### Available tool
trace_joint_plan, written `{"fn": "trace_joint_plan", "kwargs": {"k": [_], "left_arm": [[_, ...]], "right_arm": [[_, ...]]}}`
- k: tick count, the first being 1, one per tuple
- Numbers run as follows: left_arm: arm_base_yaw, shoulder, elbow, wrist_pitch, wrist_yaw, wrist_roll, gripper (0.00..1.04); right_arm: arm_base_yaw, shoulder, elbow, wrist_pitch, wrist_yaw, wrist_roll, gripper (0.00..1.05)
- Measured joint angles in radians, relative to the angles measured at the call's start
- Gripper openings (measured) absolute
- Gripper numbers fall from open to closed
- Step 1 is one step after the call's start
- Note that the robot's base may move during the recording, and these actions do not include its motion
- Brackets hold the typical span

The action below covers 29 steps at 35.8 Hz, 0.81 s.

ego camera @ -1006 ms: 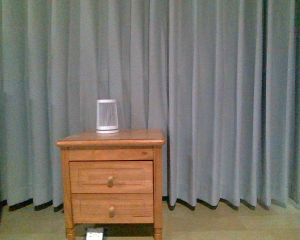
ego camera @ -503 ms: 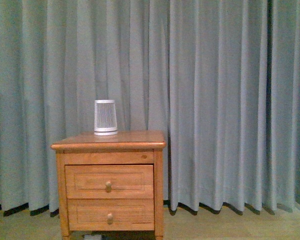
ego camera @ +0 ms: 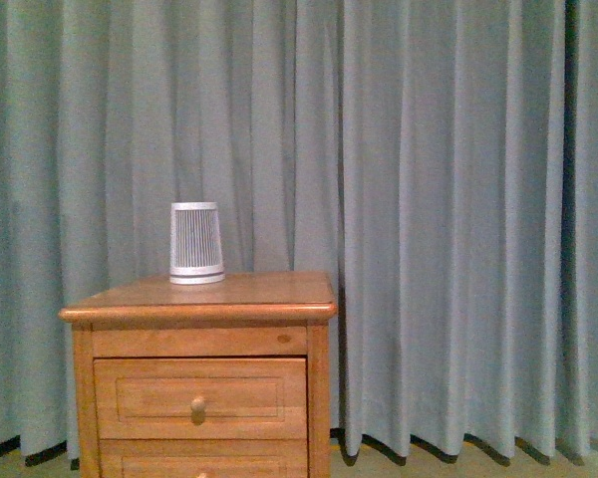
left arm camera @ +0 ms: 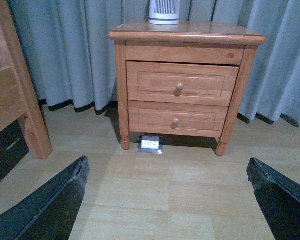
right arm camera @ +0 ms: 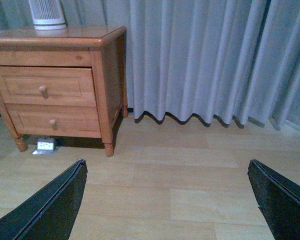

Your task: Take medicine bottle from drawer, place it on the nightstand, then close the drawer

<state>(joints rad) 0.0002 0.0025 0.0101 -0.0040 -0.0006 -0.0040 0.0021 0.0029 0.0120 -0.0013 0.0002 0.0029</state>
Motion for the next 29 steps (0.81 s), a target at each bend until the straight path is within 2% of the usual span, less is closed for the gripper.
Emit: {"fn": "trace_joint_plan", "kwargs": {"k": [29], "left_arm": [[0.0,0.0,0.0,0.0,0.0,0.0,0.98]], "right_arm": [[0.0,0.0,0.0,0.0,0.0,0.0,0.98]]}}
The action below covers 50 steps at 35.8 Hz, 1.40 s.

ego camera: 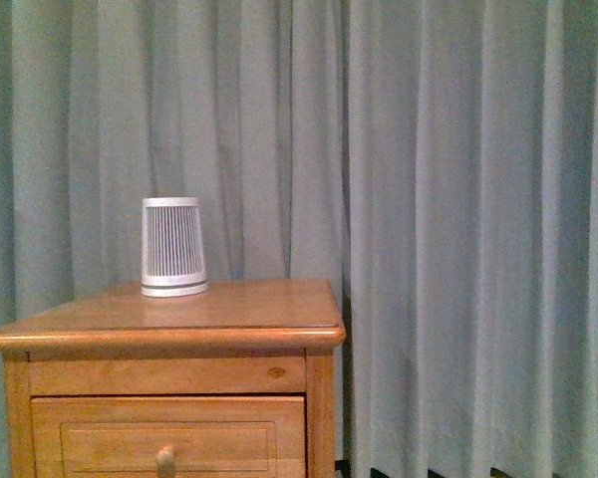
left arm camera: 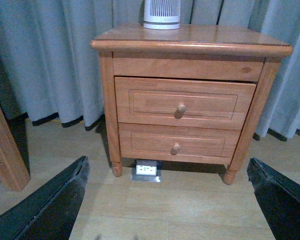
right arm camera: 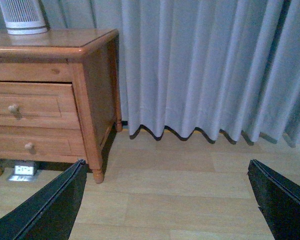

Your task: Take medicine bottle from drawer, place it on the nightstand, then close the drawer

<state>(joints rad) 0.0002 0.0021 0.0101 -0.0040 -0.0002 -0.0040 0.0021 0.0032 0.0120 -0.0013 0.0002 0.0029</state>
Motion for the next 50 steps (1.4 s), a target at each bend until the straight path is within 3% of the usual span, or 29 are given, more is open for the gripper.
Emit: {"fn": "trace_joint_plan", "kwargs": {"k": [2,5,8,18,22,27,36,50], "left_arm": [[0.002,0.002,0.0,-0.004,0.012,-0.007,0.98],[0.064,0.089,0.051,-0.137,0.209,-0.098,0.98],[0.111,0.241,0.055,-0.051,0.342,-0.179,0.98],[0.037,0.99,0.226,0.621,0.252,-0.166,0.98],[-0.015,1.252,0.364,0.756,0.185,-0.158,0.98],[-0.079,1.57,0.585,0.815,0.116,-0.153,0.98],[-0.116,1.907,0.889,0.863,0.054,-0.143,0.98],[-0.132,2.289,1.216,0.921,0.052,-0.054,0.98]], "right_arm": [[0.0,0.0,0.0,0.0,0.0,0.0,0.98],[0.0,0.0,0.0,0.0,0.0,0.0,0.98],[0.0,0.0,0.0,0.0,0.0,0.0,0.98],[0.0,0.0,0.0,0.0,0.0,0.0,0.98],[0.0,0.0,0.0,0.0,0.0,0.0,0.98],[0.0,0.0,0.0,0.0,0.0,0.0,0.98],[0.0,0.0,0.0,0.0,0.0,0.0,0.98],[0.0,0.0,0.0,0.0,0.0,0.0,0.98]]}}
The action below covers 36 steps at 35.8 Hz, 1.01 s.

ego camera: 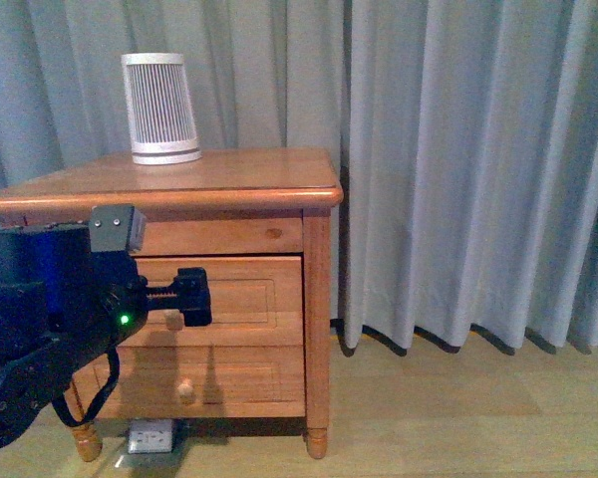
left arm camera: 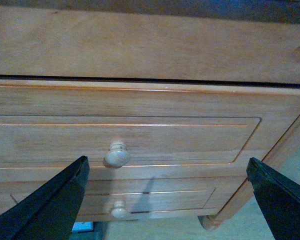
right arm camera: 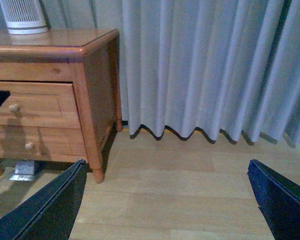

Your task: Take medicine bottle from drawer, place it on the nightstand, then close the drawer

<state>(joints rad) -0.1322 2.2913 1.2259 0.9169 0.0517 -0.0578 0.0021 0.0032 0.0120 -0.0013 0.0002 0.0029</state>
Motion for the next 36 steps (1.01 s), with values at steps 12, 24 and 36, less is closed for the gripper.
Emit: {"fn": "trace_joint_plan", "kwargs": {"k": [12,24,36], "left_arm": [[0.003,0.201,0.151,0.003,-0.005,0.077,0.98],[0.026,0.288,0.323,-0.082,-0.005,0.096,0.98],[0.042,0.343,0.446,-0.179,0.0,0.142,0.98]], "right_arm": [[0.0,0.0,0.0,0.0,0.0,0.0,0.98],[0.0,0.0,0.0,0.0,0.0,0.0,0.98],[0.0,0.0,0.0,0.0,0.0,0.0,0.98]]}}
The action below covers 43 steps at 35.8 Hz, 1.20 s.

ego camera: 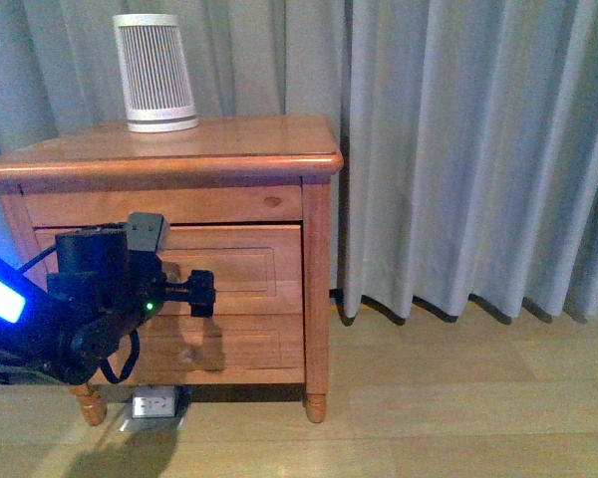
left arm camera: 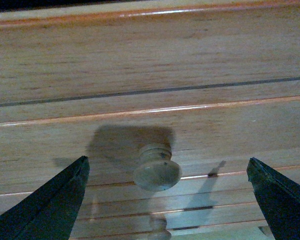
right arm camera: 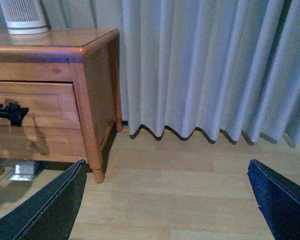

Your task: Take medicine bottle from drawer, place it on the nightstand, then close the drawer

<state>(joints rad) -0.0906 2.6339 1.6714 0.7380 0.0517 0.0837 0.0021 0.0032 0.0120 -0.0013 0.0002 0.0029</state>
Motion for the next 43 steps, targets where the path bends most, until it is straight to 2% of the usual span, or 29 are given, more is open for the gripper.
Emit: {"fn": "trace_joint_plan", "kwargs": {"k": [8,10,14,19,25,37,43], "left_arm": [[0.0,0.015,0.033,-0.034,0.004,0.001,0.98],[0.0,0.018,0.041,-0.043,0.004,0.001,0.94],[-0.001,0.024,0.05,-0.051,0.003,0.001,0.79],[-0.004,0.024,0.06,-0.065,-0.003,-0.002,0.49],[0.0,0.027,0.064,-0.069,-0.006,-0.002,0.28],[0.0,0.025,0.047,-0.047,-0.006,-0.01,0.25],[-0.01,-0.058,-0.159,0.076,-0.038,-0.021,0.25]], "right_arm": [[0.0,0.0,0.0,0.0,0.0,0.0,0.98],[0.0,0.0,0.0,0.0,0.0,0.0,0.98],[0.0,0.0,0.0,0.0,0.0,0.0,0.98],[0.0,0.0,0.0,0.0,0.0,0.0,0.98],[0.0,0.0,0.0,0.0,0.0,0.0,0.98],[0.0,0.0,0.0,0.0,0.0,0.0,0.98],[0.0,0.0,0.0,0.0,0.0,0.0,0.98]]}}
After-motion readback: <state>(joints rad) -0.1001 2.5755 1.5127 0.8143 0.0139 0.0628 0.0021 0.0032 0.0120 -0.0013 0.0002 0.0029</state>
